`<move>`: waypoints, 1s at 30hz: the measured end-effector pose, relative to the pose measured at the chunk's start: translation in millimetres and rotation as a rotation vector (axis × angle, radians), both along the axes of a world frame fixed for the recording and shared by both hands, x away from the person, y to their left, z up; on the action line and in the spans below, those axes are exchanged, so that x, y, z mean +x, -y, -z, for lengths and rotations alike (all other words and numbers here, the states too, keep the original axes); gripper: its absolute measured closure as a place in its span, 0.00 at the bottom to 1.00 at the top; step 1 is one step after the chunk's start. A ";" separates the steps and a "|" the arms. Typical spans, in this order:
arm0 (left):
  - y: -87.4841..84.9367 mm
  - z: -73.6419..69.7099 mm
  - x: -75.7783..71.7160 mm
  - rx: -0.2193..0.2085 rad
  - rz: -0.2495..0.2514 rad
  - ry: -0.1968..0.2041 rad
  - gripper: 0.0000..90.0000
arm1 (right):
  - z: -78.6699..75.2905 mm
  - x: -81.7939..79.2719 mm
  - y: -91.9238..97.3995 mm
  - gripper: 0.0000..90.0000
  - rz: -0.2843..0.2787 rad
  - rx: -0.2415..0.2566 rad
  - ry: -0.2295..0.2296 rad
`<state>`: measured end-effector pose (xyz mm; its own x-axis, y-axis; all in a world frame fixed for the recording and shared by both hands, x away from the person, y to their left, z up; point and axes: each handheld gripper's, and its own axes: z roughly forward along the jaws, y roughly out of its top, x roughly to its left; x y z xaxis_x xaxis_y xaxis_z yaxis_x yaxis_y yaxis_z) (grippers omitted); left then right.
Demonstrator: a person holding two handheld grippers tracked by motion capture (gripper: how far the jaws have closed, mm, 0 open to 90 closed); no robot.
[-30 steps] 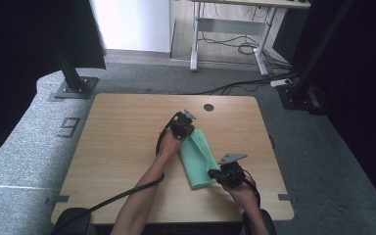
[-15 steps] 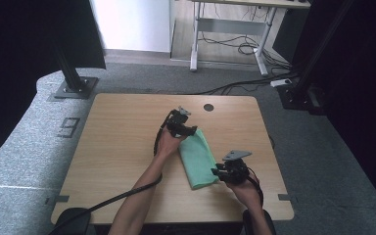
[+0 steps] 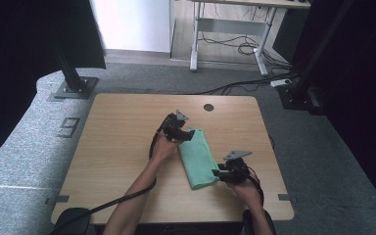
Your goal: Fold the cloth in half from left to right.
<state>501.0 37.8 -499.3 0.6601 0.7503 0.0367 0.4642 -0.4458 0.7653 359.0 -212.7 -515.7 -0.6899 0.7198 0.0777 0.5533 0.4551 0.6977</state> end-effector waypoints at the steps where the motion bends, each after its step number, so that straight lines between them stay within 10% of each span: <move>1: -2.6 1.3 -1.7 0.003 -0.003 -0.001 0.28 | 2.2 1.2 -0.5 0.66 0.000 -0.002 -0.009; 7: -13.2 5.2 -8.8 0.001 -0.005 -0.005 0.29 | 14.3 6.0 -6.3 0.81 -0.016 -0.036 -0.091; 13: -19.2 2.3 -16.7 -0.003 0.000 0.013 0.29 | 3.2 3.9 -7.1 0.99 -0.019 -0.001 -0.056; 18: -19.3 0.4 -23.0 -0.014 0.016 0.016 0.28 | -11.4 -0.8 -4.0 0.99 -0.001 0.026 0.011; 30: -11.4 9.6 -34.1 0.029 0.045 0.011 0.28 | 15.3 9.2 -13.7 0.76 -0.014 -0.060 -0.074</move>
<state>466.8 49.2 -508.9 0.6924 0.7186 0.0654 0.4347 -0.4877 0.7571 368.2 -199.0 -531.0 -0.6942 0.7147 0.0854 0.5953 0.5034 0.6262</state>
